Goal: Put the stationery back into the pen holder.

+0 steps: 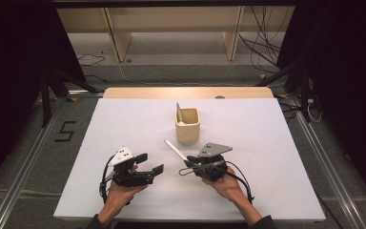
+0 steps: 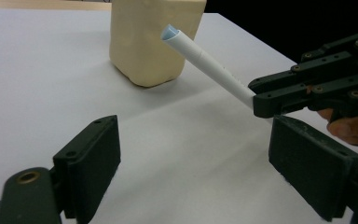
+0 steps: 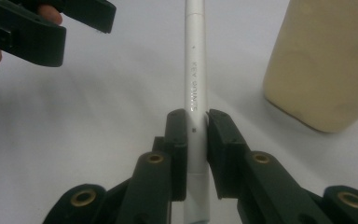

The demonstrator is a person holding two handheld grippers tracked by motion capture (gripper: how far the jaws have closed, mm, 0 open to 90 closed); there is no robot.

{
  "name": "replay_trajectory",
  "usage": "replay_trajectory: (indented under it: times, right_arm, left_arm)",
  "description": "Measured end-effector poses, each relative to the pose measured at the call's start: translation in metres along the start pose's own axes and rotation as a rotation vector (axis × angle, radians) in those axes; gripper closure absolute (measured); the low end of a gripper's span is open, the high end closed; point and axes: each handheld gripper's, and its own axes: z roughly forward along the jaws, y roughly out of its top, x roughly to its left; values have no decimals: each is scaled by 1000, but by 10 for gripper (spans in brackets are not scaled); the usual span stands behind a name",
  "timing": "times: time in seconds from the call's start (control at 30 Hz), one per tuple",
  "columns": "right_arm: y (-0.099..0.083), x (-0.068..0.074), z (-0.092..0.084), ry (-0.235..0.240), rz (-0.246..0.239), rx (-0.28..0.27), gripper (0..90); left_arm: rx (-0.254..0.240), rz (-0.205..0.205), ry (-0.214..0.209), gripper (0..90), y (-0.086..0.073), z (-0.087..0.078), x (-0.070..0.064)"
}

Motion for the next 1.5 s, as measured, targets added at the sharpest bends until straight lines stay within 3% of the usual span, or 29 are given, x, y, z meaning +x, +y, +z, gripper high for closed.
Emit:
replay_trajectory:
  times: [0.17, 0.43, 0.53, 0.93, 1.03, 1.17, 1.5]
  right_arm:
    - [-2, 3, -2, 1, 7, -11, 790]
    - [-3, 5, -5, -3, 9, -30, 790]
    - [-3, 7, -7, -6, 12, -39, 790]
    - [-4, 15, -6, 9, -3, -46, 790]
    - [-4, 16, -6, 9, -2, -51, 790]
    - [-4, 16, -7, 10, 1, -58, 790]
    - [-4, 18, -6, 17, -5, -63, 790]
  left_arm:
    - [21, -94, -37, 178, 7, 11, 2]
    - [44, -156, -64, 186, 15, 20, 2]
    - [42, -205, -90, 195, 17, 24, 0]
    - [38, -274, -144, 260, 24, 39, -5]
    - [44, -270, -143, 311, 25, 41, -8]
    - [36, -323, -164, 387, 25, 42, -7]
    - [44, -366, -195, 566, 24, 46, -8]
